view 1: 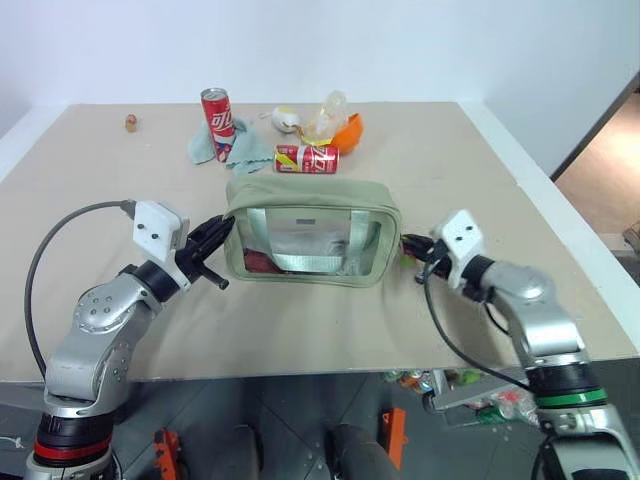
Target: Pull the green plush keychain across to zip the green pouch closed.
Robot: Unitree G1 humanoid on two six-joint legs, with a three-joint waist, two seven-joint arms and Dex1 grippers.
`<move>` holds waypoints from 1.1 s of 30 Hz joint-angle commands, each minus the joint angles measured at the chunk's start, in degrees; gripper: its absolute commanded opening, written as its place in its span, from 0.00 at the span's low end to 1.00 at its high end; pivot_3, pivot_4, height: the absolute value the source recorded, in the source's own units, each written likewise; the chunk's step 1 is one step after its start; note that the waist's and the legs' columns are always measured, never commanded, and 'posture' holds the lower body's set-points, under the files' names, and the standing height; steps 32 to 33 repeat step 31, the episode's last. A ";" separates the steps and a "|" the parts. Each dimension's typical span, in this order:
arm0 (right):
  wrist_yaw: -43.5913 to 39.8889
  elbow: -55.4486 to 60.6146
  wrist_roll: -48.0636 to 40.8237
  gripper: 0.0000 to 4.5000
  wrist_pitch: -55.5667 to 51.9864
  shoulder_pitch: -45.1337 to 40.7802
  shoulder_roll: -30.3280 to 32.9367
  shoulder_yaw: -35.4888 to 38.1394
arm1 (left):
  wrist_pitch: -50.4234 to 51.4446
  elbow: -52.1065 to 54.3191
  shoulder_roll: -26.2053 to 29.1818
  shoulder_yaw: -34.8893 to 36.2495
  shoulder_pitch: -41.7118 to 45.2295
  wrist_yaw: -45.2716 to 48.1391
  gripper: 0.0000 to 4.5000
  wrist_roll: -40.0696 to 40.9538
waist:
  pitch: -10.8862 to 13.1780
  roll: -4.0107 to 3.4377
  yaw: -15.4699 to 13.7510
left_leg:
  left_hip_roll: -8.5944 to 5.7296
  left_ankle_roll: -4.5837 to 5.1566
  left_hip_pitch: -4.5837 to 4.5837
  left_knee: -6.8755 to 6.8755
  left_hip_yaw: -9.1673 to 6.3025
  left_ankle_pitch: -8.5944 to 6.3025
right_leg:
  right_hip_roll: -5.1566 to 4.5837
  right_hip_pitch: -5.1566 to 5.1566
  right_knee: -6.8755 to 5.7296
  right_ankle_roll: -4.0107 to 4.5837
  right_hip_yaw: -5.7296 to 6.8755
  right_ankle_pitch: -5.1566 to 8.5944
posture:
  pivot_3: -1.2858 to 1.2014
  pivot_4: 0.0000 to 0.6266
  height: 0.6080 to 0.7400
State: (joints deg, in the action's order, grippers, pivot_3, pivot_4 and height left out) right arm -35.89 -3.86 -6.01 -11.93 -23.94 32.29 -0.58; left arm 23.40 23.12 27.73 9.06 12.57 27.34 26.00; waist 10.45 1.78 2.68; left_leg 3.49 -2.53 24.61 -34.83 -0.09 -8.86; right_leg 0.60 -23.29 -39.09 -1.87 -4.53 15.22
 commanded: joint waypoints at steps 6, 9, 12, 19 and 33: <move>4.47 -6.65 1.93 0.01 6.31 -0.72 -6.11 -0.50 | 0.99 1.42 -0.76 1.95 0.86 -1.88 0.00 1.07 | -0.04 0.07 0.08 | 0.02 0.04 -0.15 -0.02 0.05 0.05 | 0.04 0.11 0.01 -0.01 -0.06 -0.10 | 0.52 0.24 1.00; 4.37 -4.80 -4.03 0.00 4.24 -2.86 -8.60 3.66 | 3.30 1.53 -1.44 2.91 0.78 -1.43 0.08 4.67 | -0.04 0.07 0.09 | 0.03 0.04 -0.15 -0.01 0.05 0.05 | 0.06 0.11 0.01 0.00 -0.08 -0.10 | 0.52 0.24 1.00; 1.98 0.04 -10.91 0.21 -0.84 -4.31 -8.20 7.28 | 4.28 1.28 -0.58 3.49 1.27 -0.31 0.30 6.24 | -0.03 0.05 0.05 | 0.02 0.03 -0.08 -0.01 0.04 0.05 | 0.04 0.09 0.01 -0.03 -0.07 -0.09 | 0.52 0.24 1.00; -5.67 11.03 -27.76 0.75 -17.12 -6.37 1.46 15.54 | 9.40 1.47 5.04 8.76 2.58 3.67 0.82 13.60 | -0.02 0.04 -0.05 | 0.01 0.05 0.06 0.03 0.02 0.02 | 0.02 -0.02 0.04 -0.06 -0.04 -0.01 | 0.52 0.24 1.00; -9.27 23.44 -34.19 0.99 -25.75 7.64 12.19 22.06 | 9.62 0.17 14.16 14.97 -7.34 5.38 1.00 10.31 | -0.02 0.05 0.00 | 0.05 0.08 -0.06 0.20 0.03 -0.04 | 0.03 -0.03 0.04 0.11 -0.03 0.19 | 0.52 0.24 1.00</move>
